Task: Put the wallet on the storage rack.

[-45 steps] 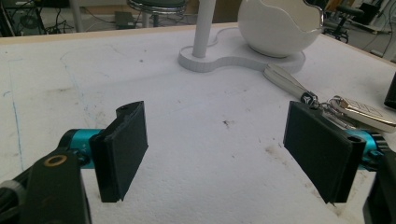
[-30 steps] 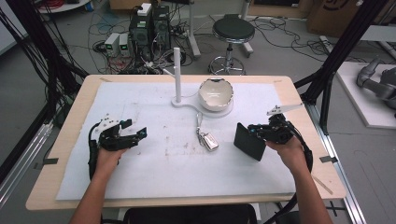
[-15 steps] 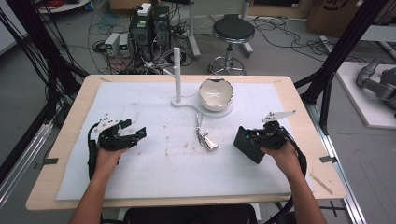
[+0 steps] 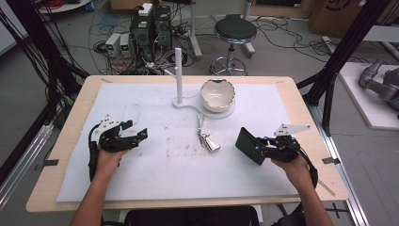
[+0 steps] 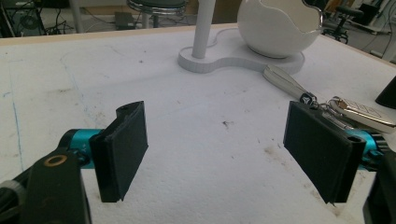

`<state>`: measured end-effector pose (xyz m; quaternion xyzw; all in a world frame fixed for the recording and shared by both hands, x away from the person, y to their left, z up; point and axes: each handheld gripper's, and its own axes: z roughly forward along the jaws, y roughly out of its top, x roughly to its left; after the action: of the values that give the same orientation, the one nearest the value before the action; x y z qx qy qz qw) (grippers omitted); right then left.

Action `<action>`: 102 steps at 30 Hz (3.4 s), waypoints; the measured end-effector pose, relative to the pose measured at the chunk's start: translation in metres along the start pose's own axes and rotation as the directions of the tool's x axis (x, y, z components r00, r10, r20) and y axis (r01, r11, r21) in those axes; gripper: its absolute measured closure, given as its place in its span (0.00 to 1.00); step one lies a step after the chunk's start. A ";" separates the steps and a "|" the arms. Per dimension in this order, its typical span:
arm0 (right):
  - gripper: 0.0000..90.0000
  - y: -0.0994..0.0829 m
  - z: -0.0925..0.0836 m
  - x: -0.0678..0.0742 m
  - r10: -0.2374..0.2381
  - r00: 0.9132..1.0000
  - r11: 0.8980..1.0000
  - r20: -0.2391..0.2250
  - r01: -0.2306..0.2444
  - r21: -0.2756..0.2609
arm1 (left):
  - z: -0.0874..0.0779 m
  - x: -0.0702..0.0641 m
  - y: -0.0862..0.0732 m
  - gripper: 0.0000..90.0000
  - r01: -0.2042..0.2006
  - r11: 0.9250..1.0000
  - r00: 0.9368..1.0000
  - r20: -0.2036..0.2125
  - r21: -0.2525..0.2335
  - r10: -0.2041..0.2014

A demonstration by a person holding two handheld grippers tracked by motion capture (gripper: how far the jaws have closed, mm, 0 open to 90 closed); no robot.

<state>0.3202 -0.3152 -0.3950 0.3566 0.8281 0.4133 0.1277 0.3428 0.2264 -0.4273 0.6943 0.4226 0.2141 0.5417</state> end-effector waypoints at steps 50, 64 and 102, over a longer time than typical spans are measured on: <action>0.88 0.093 0.011 -0.009 -0.085 0.983 0.981 0.165 0.111 -0.160 | 0.000 0.001 -0.001 0.26 0.002 1.000 1.000 0.006 -0.002 -0.002; 0.88 0.151 0.050 -0.018 -0.218 0.952 0.975 0.217 0.222 0.003 | 0.001 0.002 0.000 0.26 0.003 1.000 1.000 0.007 -0.001 -0.003; 0.89 0.162 0.113 -0.021 -0.271 0.945 0.962 0.183 0.272 0.021 | 0.002 0.002 -0.001 0.26 0.005 1.000 1.000 0.004 0.006 -0.005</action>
<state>0.4711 -0.1972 -0.3414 0.2755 0.8530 0.3588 0.2601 0.3448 0.2271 -0.4296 0.6954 0.4240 0.2099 0.5409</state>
